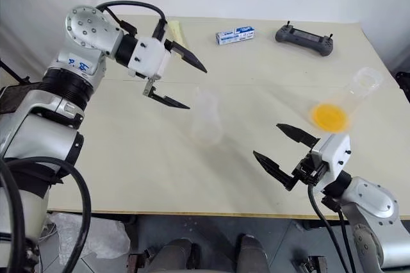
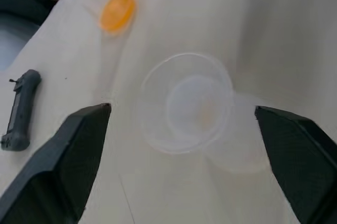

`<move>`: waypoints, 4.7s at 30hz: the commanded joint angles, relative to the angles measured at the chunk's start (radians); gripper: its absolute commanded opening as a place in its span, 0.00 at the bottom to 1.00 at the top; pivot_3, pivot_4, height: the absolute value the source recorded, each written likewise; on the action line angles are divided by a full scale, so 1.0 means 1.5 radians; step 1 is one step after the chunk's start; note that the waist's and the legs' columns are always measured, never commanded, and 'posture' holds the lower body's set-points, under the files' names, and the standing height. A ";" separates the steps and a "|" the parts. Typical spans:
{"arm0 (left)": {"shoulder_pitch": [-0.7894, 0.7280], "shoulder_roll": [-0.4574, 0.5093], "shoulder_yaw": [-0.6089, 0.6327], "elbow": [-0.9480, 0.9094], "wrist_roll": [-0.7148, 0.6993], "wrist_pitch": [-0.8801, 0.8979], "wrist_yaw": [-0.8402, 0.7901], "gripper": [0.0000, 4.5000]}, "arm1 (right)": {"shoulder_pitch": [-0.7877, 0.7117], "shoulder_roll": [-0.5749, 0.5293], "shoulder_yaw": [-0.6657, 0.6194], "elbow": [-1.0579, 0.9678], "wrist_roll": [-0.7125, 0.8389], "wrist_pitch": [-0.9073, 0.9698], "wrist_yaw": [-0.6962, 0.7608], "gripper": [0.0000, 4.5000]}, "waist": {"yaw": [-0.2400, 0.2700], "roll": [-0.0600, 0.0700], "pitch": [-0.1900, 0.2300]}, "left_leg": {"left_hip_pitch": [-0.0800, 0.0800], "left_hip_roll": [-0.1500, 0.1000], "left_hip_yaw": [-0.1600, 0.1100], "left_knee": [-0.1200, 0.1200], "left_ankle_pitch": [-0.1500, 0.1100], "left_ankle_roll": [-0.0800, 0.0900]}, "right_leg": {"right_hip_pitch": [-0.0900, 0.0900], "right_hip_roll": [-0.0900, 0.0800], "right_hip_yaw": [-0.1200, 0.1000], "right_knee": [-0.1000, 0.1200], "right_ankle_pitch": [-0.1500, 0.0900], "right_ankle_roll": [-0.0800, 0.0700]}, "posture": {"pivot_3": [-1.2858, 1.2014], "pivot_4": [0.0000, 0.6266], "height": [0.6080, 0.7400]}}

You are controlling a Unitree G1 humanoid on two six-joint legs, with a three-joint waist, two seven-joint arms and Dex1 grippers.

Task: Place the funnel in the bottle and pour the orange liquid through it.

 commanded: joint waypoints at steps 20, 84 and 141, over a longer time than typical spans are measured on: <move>0.526 0.095 0.351 -0.382 -0.113 0.448 0.067 0.99 | 0.154 0.165 -0.117 -0.125 -0.109 0.011 -0.308 1.00 | 0.001 0.003 -0.002 | 0.001 -0.002 -0.004 0.004 0.000 -0.001 | 0.000 0.000 0.008 0.007 0.000 -0.001 | 0.52 0.24 1.00; 0.673 0.036 0.422 -0.616 -0.148 0.514 0.158 0.99 | -0.426 -0.010 -0.110 0.595 -0.164 -0.097 -0.209 1.00 | -0.020 0.004 -0.001 | 0.000 -0.001 0.001 0.003 0.000 0.000 | -0.006 0.000 0.012 0.009 0.000 -0.001 | 0.52 0.24 1.00; 0.493 0.042 0.446 -0.311 -0.137 0.417 0.006 1.00 | -0.552 -0.058 0.290 0.072 -0.412 0.216 -0.259 0.55 | -0.020 0.012 0.004 | -0.002 -0.002 0.003 0.002 0.000 0.000 | -0.009 -0.001 0.011 0.010 0.000 -0.001 | 0.52 0.24 1.00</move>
